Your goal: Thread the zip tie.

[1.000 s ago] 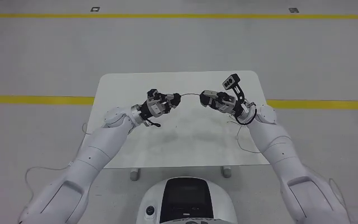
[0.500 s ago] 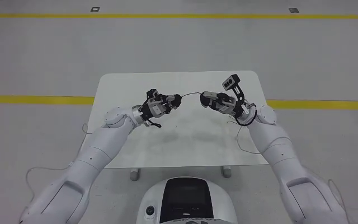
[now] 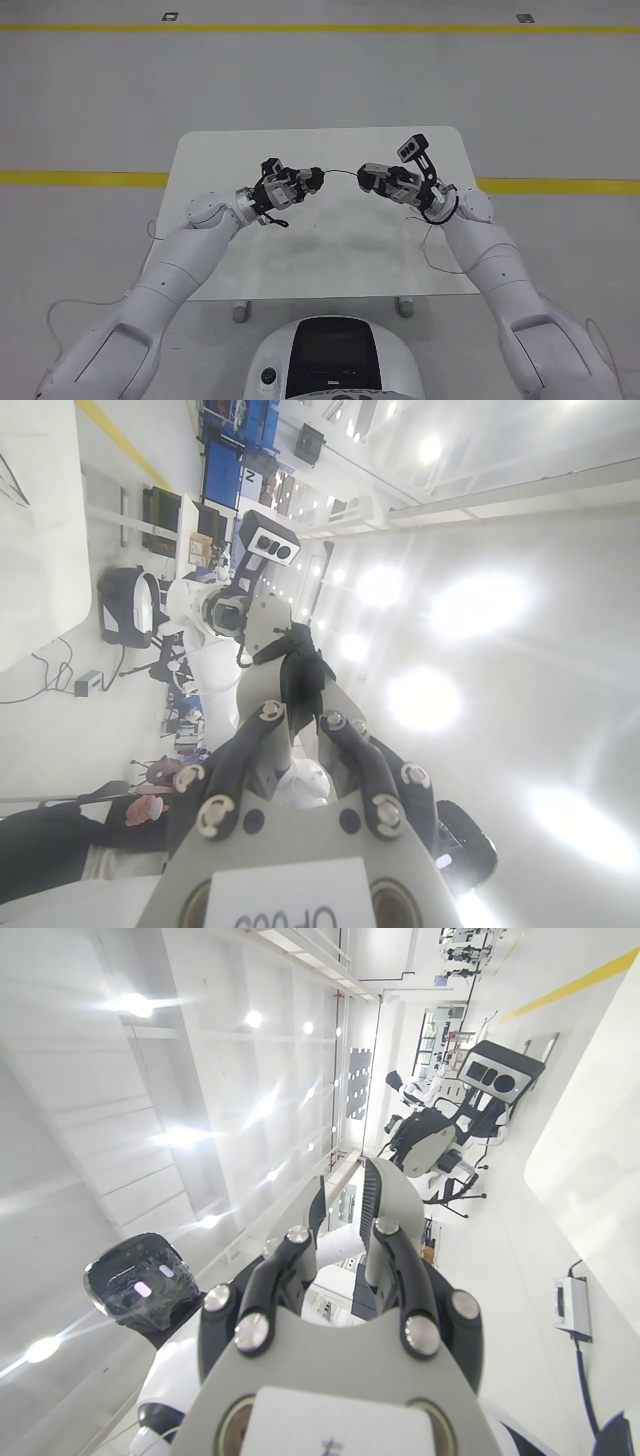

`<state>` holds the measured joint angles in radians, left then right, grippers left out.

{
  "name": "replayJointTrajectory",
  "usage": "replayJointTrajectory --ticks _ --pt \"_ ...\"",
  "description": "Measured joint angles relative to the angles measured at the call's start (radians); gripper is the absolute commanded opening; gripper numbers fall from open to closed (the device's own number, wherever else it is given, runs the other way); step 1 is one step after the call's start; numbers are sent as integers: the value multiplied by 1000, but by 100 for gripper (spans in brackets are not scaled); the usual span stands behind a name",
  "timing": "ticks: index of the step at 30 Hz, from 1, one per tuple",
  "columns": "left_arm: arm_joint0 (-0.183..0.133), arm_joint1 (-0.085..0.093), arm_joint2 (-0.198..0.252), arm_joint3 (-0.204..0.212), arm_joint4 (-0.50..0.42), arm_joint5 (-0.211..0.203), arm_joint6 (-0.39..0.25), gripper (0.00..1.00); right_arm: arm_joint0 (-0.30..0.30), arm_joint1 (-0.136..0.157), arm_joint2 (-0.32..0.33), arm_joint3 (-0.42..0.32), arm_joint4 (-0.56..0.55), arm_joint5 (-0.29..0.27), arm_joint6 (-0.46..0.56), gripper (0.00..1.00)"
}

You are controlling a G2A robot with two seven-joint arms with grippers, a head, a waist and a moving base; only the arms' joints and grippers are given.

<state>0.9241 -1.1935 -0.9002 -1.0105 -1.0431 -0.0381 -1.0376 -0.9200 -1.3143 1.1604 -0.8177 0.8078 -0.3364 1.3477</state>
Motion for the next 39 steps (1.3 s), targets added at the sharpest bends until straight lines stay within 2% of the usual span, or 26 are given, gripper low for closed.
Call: replayJointTrajectory --ticks 20,30,39 --pt "8 -7 -20 0 3 -1 -4 0 19 -12 -25 65 -8 19 9 24" --pt "10 -9 -28 2 14 0 5 0 27 -16 -33 92 -25 23 0 31" --pt "10 -13 -31 4 25 -1 9 0 24 -13 -24 96 -29 18 0 30"
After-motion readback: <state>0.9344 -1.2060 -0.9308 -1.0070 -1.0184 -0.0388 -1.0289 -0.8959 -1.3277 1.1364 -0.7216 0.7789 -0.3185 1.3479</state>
